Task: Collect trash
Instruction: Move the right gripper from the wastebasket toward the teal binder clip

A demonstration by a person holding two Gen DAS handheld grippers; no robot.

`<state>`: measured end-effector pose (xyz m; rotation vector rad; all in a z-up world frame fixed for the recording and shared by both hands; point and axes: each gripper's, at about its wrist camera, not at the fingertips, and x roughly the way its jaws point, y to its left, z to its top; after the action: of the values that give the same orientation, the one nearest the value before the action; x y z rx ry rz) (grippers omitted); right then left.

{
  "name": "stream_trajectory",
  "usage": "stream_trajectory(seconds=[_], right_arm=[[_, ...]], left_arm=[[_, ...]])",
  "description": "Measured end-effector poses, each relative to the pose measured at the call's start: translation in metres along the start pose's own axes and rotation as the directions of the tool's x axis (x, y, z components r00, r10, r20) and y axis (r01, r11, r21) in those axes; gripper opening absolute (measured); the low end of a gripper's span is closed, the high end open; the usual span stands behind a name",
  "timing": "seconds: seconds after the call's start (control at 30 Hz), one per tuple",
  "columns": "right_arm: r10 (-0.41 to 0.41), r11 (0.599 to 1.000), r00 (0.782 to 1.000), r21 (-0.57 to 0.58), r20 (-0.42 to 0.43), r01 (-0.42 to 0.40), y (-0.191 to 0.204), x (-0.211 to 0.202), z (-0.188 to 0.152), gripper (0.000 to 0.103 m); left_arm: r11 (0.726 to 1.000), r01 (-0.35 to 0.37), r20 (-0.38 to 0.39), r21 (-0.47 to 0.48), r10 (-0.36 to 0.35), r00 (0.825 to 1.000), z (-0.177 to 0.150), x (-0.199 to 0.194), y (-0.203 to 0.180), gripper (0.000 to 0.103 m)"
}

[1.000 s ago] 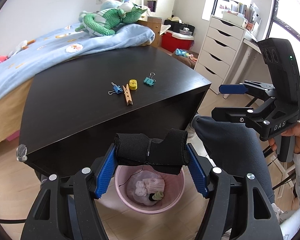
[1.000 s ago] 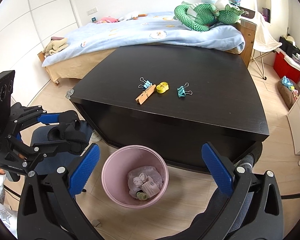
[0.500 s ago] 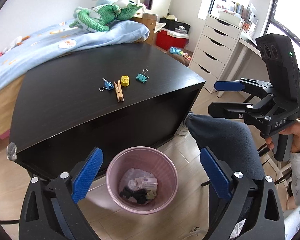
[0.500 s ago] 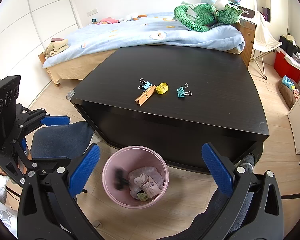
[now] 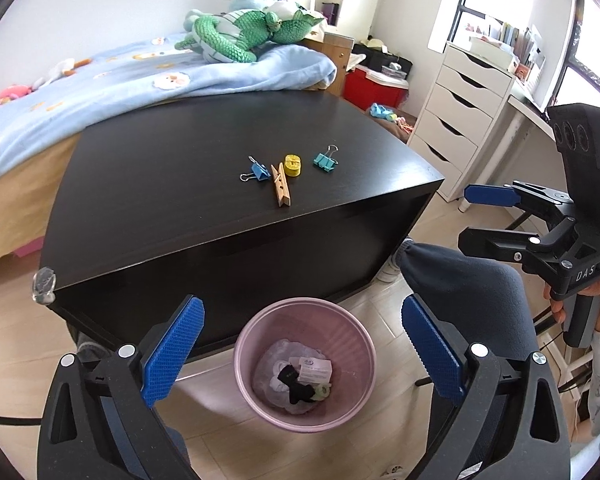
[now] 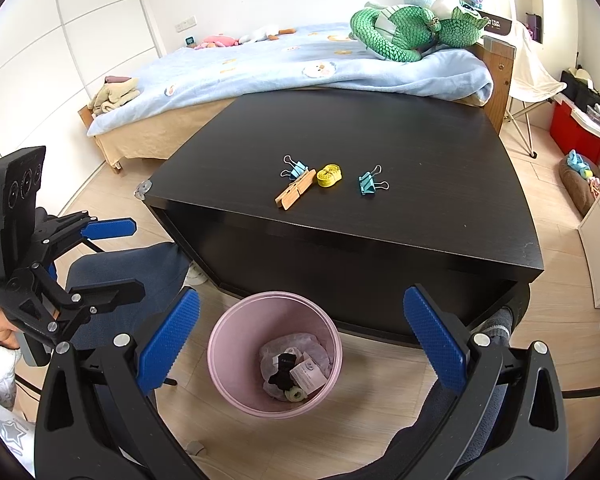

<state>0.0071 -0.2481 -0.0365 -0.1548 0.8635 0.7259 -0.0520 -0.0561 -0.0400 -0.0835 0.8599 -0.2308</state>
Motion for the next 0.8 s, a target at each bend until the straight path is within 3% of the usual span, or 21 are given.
stream_trajectory(seconds=[0.37,0.8], right_arm=[[0.006,1.000,1.000,-0.004,0.004,-0.006,-0.003,0.004,0.007,0.100],[-0.019,0.999,1.000,-0.029,-0.014,0.019,-0.023,0.026,0.048,0.100]], left_arm=[[0.999,-0.015,0.020,-0.029,0.016,1.000,0.009,0.000,0.012,0.095],[0.998,-0.043,0.047,-0.037,0.045,0.998,0.032,0.004,0.028,0.095]])
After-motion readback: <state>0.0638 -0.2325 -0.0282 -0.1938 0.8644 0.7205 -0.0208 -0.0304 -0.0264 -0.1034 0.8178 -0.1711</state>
